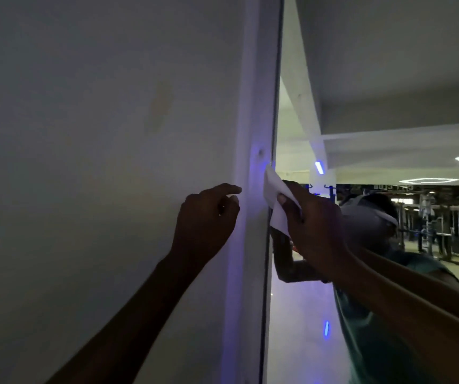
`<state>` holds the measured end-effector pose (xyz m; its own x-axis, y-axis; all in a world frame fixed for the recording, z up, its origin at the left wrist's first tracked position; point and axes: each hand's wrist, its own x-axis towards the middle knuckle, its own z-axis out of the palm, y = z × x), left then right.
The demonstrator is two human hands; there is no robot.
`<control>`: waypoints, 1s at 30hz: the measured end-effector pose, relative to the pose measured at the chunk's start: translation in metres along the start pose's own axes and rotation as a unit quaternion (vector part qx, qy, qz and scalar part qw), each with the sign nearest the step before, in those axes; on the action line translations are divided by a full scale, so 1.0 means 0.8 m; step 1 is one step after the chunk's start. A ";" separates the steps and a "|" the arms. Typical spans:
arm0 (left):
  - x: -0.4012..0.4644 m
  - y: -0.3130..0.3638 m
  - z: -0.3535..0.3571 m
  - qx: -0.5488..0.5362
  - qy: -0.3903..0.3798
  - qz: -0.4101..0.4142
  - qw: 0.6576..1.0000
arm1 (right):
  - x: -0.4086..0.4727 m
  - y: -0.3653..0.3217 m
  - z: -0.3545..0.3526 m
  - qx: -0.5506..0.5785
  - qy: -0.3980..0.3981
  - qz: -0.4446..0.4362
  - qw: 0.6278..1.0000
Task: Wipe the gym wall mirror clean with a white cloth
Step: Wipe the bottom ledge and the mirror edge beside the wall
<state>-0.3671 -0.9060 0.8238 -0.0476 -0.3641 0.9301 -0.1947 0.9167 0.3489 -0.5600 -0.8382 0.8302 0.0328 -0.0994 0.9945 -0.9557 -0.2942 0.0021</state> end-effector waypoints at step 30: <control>0.465 0.107 0.082 0.229 0.111 0.157 0.954 | 0.521 0.098 -0.077 -0.223 0.176 -0.138 0.949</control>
<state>-0.4660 -0.9739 1.1920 0.0245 0.0074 0.9997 -0.6154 0.7881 0.0093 -0.6391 -0.8443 1.2515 0.2753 0.2691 0.9230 -0.9562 0.1762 0.2338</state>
